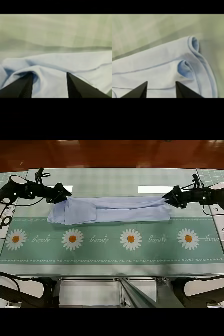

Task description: Fold the shirts.

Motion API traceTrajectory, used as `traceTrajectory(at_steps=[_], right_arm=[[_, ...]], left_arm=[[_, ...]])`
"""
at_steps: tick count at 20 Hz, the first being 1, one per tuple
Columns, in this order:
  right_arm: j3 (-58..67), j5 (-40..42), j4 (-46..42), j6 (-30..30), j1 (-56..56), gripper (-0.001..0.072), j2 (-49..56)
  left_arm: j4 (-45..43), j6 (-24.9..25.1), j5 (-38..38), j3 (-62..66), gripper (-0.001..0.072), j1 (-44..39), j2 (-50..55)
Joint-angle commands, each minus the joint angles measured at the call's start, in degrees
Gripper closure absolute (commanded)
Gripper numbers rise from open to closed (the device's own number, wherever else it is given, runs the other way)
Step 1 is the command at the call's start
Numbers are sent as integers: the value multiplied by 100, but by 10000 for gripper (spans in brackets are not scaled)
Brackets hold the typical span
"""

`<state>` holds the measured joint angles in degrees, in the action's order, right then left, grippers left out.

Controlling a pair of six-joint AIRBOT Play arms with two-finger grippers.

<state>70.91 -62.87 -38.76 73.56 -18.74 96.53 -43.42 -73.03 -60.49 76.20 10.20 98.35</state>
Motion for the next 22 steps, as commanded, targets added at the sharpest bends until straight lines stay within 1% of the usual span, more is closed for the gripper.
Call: traceTrajectory(at_steps=[1,2,3,4,5,6,7,9,10,12,15,18,22], right_arm=[[411,-1029,44,22,-382,303,31],[560,-1419,13,-4,-627,303,-17],[586,-1587,-138,-11,-914,303,-170],[551,-1574,-442,-13,-1165,303,-376],[428,-1425,-824,-11,-1379,302,-608],[160,-1123,-1147,31,-1556,299,-852],[-205,-782,-1235,35,-1685,297,-1034],[-1003,-190,-1038,-70,-1759,293,-1108],[-1228,-61,-861,-199,-1711,293,-1010],[-1316,-125,-452,-409,-1578,292,-656],[-1270,-125,107,-568,-1414,292,-190],[-1091,-321,608,-752,-1333,292,164],[-776,-496,684,-785,-914,292,417]], left_arm=[[-251,-337,-868,490,206,234,2],[-444,-468,-1169,619,206,420,-109],[-533,-479,-1307,603,206,636,-350],[-553,-348,-1318,463,206,824,-704],[-553,-61,-1255,168,206,944,-1139],[-551,114,-968,-343,206,1040,-1711],[-544,247,-531,-951,206,1075,-2299],[-533,339,476,-2400,206,955,-3532],[-455,334,883,-3093,206,850,-4076],[-188,332,1250,-4094,206,673,-4854],[-24,179,1235,-4754,206,505,-5342],[-2,181,1161,-4784,206,376,-5318],[181,184,1204,-4782,206,358,-5318]])
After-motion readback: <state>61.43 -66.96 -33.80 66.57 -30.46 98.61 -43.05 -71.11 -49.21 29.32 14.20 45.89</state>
